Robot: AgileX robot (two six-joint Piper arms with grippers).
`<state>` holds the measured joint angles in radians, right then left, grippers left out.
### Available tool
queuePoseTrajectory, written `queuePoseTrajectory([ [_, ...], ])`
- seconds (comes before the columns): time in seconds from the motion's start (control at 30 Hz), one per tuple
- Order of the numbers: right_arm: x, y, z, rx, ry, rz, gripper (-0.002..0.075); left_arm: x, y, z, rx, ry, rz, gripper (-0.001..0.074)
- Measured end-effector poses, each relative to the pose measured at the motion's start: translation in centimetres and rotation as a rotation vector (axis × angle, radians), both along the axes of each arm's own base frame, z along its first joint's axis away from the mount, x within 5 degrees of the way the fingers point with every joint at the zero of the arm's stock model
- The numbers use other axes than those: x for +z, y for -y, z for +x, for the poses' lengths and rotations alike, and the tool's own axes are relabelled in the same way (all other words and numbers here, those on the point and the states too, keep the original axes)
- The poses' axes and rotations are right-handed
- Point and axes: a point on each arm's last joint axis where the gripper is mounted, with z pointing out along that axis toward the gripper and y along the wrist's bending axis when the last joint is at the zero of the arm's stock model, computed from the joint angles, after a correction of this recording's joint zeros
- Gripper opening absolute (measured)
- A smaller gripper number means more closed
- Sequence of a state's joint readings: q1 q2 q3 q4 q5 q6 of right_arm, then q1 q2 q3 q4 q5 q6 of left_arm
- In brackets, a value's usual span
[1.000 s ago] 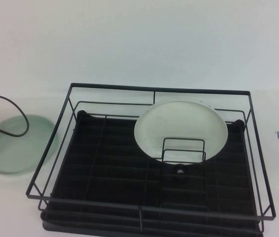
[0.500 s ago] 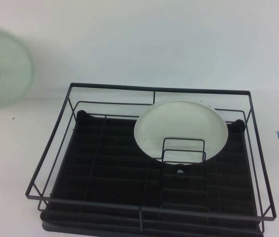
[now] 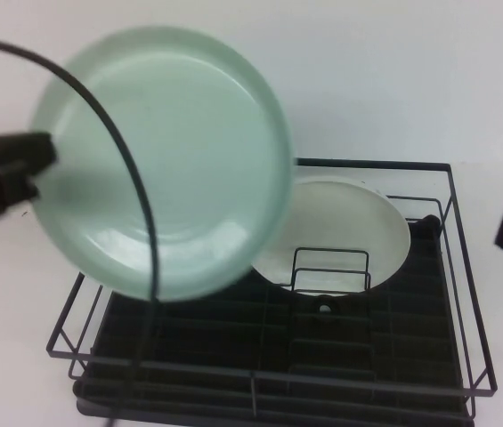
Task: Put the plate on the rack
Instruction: Hand over the plate
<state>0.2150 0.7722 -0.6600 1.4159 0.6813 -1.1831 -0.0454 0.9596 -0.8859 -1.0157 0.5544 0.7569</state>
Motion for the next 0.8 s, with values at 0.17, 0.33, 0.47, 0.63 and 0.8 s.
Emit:
queuePoseTrajectory([
  [0.17,0.9,-1.3,0.4,0.182,-0.066,0.086,0.0235,-1.0,2.2,-0.5,-0.117,-0.025,0.013,0.0008],
  [0.33,0.8,-2.0,2.0,0.251,-0.131,0.099,0.0255,-0.4,3.9,-0.9,-0.152,0.044,-0.019,0.0008],
  [0.47,0.1,-2.3,3.3,0.248,-0.175,0.094,0.0266,-0.3,4.9,-1.4,-0.211,0.046,-0.022,0.0008],
  [0.63,-0.6,-2.4,4.2,0.230,-0.196,0.082,0.0306,-0.2,5.1,-1.4,-0.210,0.056,-0.032,0.0012],
  [0.8,-0.8,-2.4,4.6,0.216,-0.198,0.091,0.0317,-0.1,5.2,-1.5,-0.217,0.068,-0.040,0.0015],
])
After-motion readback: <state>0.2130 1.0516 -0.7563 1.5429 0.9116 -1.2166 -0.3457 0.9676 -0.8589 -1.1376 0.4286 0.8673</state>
